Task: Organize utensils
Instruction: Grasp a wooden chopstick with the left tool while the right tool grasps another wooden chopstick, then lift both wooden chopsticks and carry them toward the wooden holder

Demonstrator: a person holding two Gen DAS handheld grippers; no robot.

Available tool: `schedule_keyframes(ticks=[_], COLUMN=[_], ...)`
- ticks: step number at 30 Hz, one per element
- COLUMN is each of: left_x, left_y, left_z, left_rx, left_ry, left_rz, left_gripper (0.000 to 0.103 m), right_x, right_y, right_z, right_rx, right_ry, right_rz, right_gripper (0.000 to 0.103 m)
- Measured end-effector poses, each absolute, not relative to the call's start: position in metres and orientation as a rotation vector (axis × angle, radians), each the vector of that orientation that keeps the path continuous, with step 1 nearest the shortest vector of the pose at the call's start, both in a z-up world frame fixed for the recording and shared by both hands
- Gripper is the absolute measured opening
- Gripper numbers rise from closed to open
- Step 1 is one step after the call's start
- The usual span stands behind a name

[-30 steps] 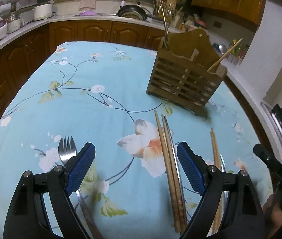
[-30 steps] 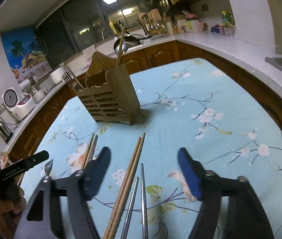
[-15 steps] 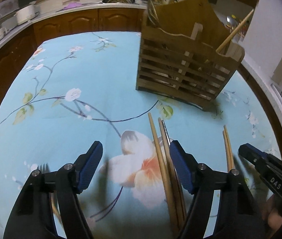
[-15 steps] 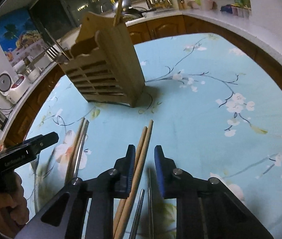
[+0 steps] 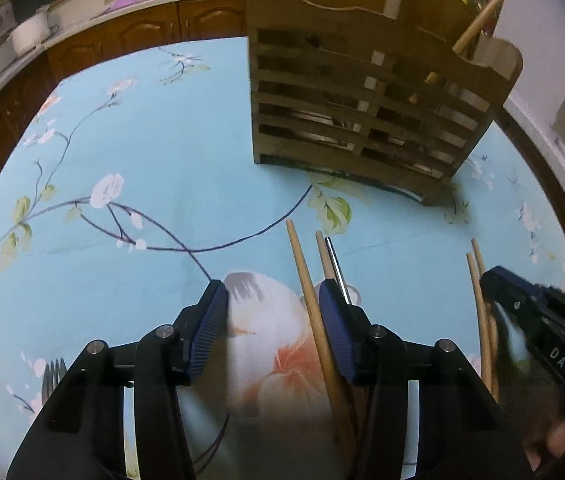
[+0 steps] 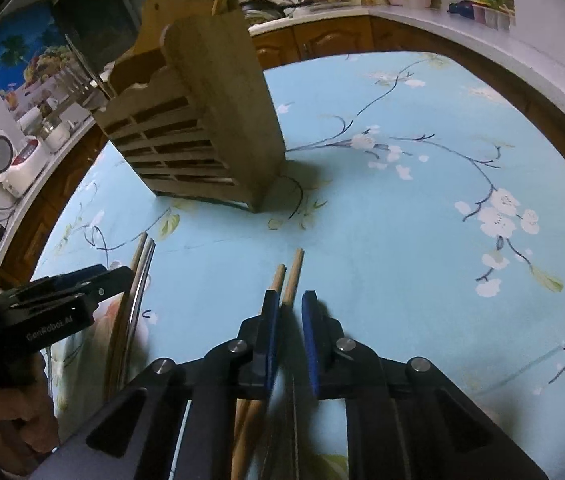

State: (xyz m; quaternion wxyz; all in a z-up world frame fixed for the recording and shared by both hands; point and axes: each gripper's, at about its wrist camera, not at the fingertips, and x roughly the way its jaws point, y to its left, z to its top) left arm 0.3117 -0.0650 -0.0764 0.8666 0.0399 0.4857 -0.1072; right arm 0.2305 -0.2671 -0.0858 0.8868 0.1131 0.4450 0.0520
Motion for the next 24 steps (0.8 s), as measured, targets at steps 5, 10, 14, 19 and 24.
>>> schedule_keyframes(ticks=[5,10,14,19,24], left_x=[0.318,0.322,0.320,0.315,0.288], left_y=[-0.071,-0.074,-0.075,-0.064,-0.050], left_z=[-0.078,-0.078,-0.077,-0.073,-0.052], left_rx=[0.126,0.141,0.158,0.092,0.022], left_ry=[1.002,0.994,0.989,0.998,0.957], left_rz=[-0.225,-0.247,-0.279,-0.308,-0.334], left_gripper=[0.049,0.036,0.008,0.005,0.005], right_x=[0.239,0.250,0.249,0.242,0.227], right_y=[-0.256,-0.253,-0.257,-0.265,-0.264], right_z=[-0.087,-0.088,-0.088,-0.085,-0.069], right_rx=[0.161,0.144,0.162,0.250,0.290], right_ry=[0.928,0.922,0.921,0.917,0.869], right_rz=[0.095,0.101,0.111,0.131,0.161], right_gripper=[0.012,0.012,0.007,0.006,0.005])
